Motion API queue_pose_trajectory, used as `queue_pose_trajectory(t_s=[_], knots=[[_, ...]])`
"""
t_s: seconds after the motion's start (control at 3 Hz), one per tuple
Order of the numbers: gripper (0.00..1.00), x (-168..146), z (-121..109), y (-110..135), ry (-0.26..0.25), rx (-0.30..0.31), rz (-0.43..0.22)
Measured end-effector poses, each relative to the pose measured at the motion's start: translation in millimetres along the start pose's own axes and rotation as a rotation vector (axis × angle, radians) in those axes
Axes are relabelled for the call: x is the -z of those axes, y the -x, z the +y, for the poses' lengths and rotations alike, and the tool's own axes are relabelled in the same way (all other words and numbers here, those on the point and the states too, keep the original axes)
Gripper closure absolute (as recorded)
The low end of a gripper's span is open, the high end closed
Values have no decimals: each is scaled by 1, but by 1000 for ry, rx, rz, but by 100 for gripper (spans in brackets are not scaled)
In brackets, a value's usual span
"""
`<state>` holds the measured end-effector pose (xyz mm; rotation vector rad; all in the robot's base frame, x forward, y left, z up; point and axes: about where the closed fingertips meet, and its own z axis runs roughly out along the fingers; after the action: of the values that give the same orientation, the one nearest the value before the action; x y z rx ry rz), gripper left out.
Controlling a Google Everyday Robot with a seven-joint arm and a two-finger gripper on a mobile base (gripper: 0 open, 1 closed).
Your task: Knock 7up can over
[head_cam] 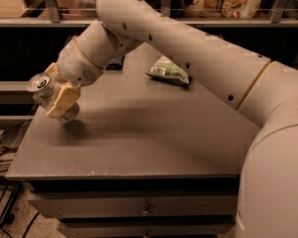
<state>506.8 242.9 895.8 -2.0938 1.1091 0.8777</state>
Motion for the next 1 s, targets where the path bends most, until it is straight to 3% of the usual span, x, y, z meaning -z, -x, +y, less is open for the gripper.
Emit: queue_pose_trajectory(t_s=[0.33,1.0], knots=[[100,28,-7,-12,-24,-2,161],[60,68,-18,-62,-16,-39,537]])
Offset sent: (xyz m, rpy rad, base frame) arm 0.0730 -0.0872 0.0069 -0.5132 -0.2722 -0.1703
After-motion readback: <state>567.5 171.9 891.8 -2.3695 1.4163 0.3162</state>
